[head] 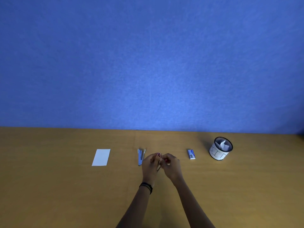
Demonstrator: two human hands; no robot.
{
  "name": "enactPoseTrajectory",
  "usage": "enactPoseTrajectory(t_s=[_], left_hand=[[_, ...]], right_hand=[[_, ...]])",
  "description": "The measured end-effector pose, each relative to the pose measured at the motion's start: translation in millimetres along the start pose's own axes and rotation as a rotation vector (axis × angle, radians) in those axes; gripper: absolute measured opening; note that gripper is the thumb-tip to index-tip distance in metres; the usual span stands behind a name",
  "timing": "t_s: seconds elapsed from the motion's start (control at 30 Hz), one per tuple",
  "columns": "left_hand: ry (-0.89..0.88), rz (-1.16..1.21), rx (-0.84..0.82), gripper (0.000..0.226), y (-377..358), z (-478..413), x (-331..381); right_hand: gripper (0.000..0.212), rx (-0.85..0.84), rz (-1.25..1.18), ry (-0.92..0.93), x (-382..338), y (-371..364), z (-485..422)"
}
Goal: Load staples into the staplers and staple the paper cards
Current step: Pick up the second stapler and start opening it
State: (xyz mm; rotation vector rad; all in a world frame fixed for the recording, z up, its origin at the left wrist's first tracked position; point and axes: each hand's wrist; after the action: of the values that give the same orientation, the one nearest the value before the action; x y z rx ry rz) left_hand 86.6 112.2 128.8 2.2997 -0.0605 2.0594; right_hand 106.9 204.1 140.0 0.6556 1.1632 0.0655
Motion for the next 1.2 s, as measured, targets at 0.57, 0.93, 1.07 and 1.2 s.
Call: enactPoseTrajectory(t_s=[0.57,0.93,1.07,1.2], left_hand=[[0.092,0.010,0.050,0.024,-18.5,-9.6,-2.6],[0.133,0.008,0.082,0.025,-29.2,-7.1,-6.7],[0.186,0.084,0.099,0.027,-30.8,-7.4,-3.5],[0.230,0.130,0.119,0.029,-30.4,-10.7,1.7]], right_hand=[[0.009,0.054,0.043,-0.035,2.4,-2.5,-9.7],[0.011,0.063,0.080,-0.051,6.0,4.1,-10.0],[0.014,0.048,0.154,-0.044,2.1,8.7,-12.8],[0.017,0.032,0.205,-0.048,-5.6,13.9,-17.4]])
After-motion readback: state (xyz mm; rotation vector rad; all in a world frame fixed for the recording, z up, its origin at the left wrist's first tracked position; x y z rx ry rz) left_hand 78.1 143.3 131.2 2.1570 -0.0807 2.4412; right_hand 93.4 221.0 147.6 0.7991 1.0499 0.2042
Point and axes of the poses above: each hand's wrist, its own z-axis away from the middle knuckle, its own y-axis out of the back of the hand, x = y × z, and after that the axes turned 14 degrees about -y, right-handed
